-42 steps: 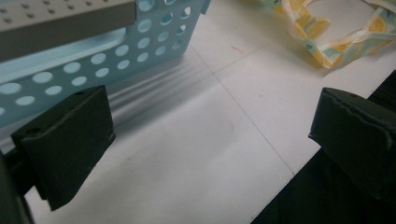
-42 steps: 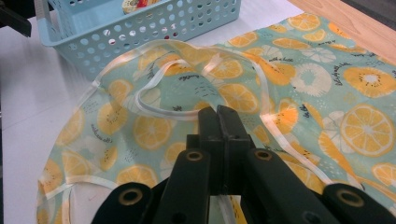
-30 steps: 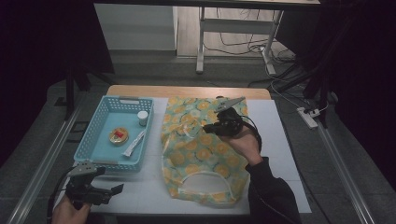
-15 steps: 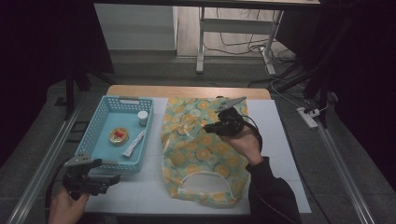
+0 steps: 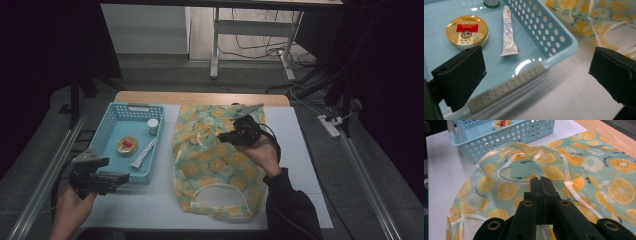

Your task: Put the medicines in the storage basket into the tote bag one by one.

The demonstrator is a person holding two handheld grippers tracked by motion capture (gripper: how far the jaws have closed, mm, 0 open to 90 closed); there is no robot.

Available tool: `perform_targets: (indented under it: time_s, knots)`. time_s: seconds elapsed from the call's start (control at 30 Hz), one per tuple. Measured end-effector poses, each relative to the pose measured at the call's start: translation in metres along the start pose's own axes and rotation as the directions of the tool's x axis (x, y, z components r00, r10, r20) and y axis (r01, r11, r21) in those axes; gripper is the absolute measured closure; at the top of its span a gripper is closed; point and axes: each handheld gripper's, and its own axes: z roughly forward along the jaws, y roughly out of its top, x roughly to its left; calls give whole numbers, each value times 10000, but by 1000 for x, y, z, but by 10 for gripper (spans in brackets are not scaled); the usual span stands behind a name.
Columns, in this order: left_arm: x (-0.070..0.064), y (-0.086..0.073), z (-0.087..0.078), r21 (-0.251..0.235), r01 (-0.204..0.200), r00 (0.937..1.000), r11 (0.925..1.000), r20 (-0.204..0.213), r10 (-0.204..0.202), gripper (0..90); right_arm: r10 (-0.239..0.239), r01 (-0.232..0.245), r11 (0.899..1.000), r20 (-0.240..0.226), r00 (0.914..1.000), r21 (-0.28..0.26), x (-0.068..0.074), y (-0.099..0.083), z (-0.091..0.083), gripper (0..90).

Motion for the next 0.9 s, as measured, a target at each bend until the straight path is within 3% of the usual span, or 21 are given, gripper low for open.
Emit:
perform_targets:
  time_s: [0.2, 0.53, 0.73, 0.9]
  knots:
    - [9, 12, 9, 219, 26, 10000, 9998, 35, -27, 5, 30, -30, 10000, -3, 10000, -60, 0, 0, -1, 900]
    - [25, 32, 25, 139, 141, 9992, 9998, -366, -136, 7, 2, -2, 10000, 0, 10000, -92, 0, 1, -1, 900]
    - [36, 45, 35, 339, 113, 9979, 9994, -646, -91, 11, 12, -12, 9999, 14, 10000, -155, 0, 1, -2, 900]
    - [48, 53, 44, 257, 276, 9989, 9993, -380, -266, 10, 11, -11, 9999, 14, 10000, -166, 0, 1, -2, 900]
